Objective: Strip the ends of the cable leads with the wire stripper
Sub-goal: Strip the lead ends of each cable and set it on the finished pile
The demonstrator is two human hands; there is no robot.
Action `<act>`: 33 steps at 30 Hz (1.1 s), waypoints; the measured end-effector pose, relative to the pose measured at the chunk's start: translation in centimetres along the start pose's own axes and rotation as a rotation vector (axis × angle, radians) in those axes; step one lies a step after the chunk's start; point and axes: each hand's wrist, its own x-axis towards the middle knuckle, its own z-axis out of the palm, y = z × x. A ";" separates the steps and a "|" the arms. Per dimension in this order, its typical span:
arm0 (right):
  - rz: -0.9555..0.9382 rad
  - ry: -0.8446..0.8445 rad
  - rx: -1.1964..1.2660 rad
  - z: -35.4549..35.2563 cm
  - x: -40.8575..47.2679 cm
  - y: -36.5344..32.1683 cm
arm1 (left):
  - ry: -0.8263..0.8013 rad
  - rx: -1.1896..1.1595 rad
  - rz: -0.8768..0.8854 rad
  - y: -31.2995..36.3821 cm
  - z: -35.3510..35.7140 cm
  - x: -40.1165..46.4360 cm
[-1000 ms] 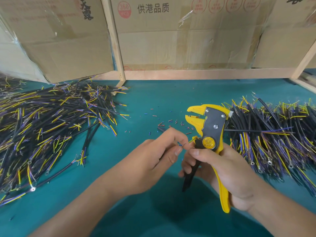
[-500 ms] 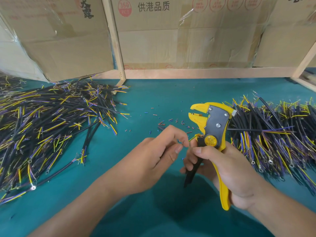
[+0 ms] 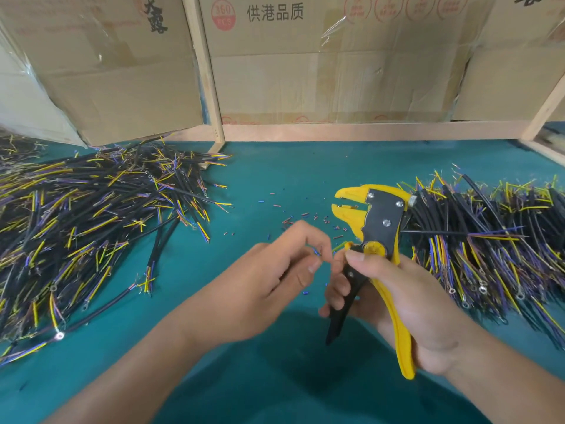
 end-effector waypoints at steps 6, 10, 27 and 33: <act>-0.014 -0.018 -0.022 -0.2 0.1 0.2 | -0.029 0.043 0.009 0.1 0.2 0.1; 0.004 -0.053 0.024 -0.4 0.2 0.2 | -0.011 0.052 0.021 0.0 0.0 0.2; -0.061 -0.142 0.031 -0.3 -0.1 -0.8 | 0.007 -0.022 0.014 0.0 -0.4 0.0; -0.064 -0.083 -0.019 -0.5 0.0 -0.4 | 0.006 -0.024 0.012 0.0 -0.3 0.1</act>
